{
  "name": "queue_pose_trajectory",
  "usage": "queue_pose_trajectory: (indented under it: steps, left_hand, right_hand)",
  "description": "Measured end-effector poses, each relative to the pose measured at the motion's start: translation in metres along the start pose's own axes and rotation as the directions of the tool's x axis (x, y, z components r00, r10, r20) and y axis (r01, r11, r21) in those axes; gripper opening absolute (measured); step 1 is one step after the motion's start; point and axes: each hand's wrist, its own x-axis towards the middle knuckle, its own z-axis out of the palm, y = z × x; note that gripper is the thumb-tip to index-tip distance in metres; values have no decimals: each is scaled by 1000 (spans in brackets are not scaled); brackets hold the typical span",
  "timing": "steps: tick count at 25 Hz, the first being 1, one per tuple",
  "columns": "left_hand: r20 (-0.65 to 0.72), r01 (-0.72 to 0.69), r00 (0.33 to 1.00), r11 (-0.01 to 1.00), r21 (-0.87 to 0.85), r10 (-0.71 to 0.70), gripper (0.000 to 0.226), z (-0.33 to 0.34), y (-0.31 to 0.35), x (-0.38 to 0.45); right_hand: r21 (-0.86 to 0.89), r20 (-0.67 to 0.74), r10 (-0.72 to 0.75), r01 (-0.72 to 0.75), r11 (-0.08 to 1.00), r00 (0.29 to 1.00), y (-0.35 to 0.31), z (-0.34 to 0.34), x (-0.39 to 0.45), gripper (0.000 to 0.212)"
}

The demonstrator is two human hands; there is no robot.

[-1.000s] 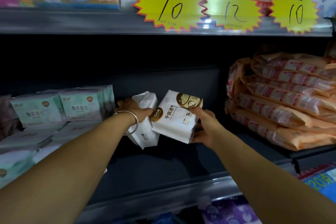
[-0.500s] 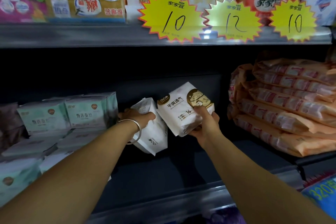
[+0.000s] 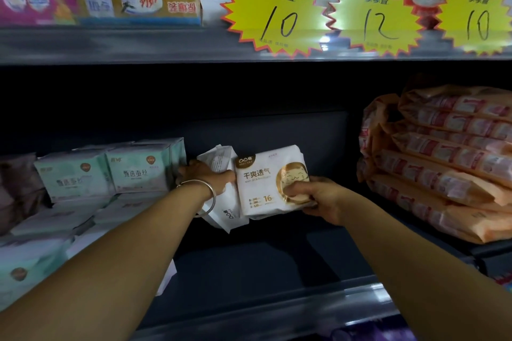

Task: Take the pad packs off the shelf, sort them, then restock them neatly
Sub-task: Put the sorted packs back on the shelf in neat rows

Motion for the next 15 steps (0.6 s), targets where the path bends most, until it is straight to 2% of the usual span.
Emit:
queue_pose_trajectory:
  steps: [2,5,8,12,14,15]
  left_hand:
    - [13,-8,1000,1000,-9,8,99,-1,-3,4]
    - [6,-15,1000,999,30,15,101,-4,-5,13]
    - [21,-15,1000,999,44,14,114,-9,-7,21]
    - [46,-53,998,994,92,49,117,-15,-5,29]
    - [46,-67,997,989,132,61,105,-17,-6,33]
    - [44,-71,997,986,150,65,100,-18,-7,35]
  right_hand:
    - [29,-48,-30,31,999,998,-1,-1,9,64]
    - [133,-204,-67,95,987,977,0,-5,25,62]
    - [92,-289,-88,119,989,953,8,-1,45,70]
    - [61,-344,-131,161,985,930,16,21,69,65]
    - [73,-323,-158,191,979,933,18,34,81,61]
    - [26,-292,-161,176,984,943,19,42,84,62]
